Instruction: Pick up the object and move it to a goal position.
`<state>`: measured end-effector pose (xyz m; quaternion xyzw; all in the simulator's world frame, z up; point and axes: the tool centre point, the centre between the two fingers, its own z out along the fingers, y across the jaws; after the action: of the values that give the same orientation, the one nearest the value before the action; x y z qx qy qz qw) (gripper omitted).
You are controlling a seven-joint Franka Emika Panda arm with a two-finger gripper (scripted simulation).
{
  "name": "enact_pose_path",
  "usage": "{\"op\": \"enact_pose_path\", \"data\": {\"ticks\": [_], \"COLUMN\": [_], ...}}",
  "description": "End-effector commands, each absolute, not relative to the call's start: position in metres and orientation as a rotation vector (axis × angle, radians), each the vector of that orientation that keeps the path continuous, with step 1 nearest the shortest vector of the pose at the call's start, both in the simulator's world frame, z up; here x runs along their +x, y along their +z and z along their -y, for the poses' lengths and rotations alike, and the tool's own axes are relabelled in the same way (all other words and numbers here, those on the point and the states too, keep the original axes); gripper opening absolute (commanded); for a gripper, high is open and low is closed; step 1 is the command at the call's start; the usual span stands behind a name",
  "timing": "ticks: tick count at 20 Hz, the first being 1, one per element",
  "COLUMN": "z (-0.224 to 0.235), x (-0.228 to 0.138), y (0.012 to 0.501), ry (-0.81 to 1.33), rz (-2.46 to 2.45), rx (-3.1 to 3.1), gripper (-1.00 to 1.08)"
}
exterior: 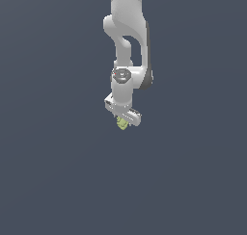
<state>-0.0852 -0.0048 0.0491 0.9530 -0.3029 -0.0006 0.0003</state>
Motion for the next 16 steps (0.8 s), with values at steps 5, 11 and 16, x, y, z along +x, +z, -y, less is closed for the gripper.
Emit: {"op": "enact_pose_path", "data": {"ticks": [5, 11, 16], "z": [0.0047, 0.0047, 0.0064], "x": [-0.0846, -0.0846, -0.0817], "y": [0.0466, 0.0466, 0.0512], "ry": [0.000, 0.000, 0.003], "rz": [0.952, 0.952, 0.952], "rx": [2.994, 2.994, 2.995], "gripper": [-1.00, -1.00, -1.00]}}
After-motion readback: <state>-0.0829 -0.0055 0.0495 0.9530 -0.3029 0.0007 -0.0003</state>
